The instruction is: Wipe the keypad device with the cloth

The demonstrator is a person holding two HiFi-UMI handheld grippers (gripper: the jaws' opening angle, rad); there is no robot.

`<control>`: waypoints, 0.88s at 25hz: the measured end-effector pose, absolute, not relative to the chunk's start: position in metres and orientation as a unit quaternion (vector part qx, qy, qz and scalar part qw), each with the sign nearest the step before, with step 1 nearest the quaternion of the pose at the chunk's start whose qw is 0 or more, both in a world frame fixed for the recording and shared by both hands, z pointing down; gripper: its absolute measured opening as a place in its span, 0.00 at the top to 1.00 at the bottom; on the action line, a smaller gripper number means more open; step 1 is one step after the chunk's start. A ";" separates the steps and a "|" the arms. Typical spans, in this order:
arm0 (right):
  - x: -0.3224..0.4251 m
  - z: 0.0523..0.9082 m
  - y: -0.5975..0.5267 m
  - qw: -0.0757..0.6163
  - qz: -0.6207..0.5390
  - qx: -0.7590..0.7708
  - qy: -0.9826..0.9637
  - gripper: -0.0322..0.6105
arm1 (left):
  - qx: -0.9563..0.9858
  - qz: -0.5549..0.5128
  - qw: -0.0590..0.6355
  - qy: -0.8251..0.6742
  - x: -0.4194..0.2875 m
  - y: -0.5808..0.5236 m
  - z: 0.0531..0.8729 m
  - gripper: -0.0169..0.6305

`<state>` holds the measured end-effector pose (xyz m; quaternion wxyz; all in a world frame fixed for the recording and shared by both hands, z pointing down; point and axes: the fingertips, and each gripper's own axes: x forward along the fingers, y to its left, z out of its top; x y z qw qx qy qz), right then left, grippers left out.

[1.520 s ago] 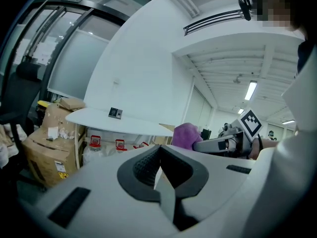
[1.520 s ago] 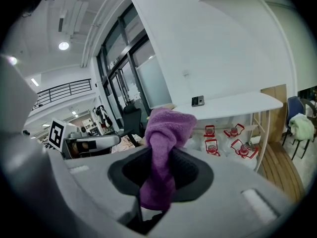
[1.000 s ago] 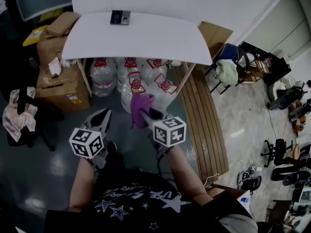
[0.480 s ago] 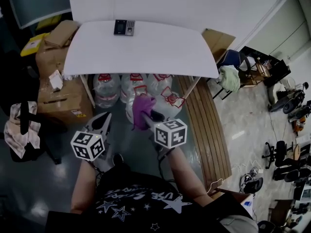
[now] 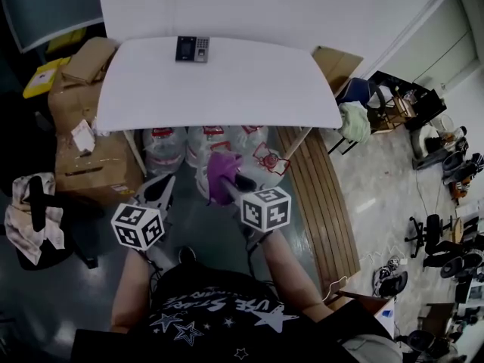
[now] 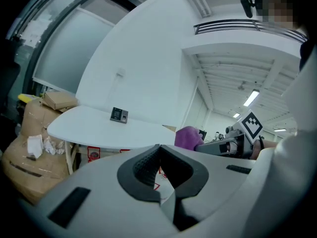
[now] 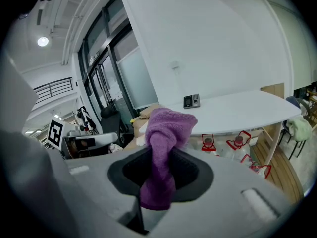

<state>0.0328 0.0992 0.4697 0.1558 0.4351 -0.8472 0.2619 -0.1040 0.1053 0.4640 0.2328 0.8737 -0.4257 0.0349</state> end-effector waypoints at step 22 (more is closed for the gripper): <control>0.029 0.485 0.004 0.142 0.273 0.422 -0.853 0.79 | 0.864 0.049 0.236 -0.442 -0.110 0.021 0.476 0.96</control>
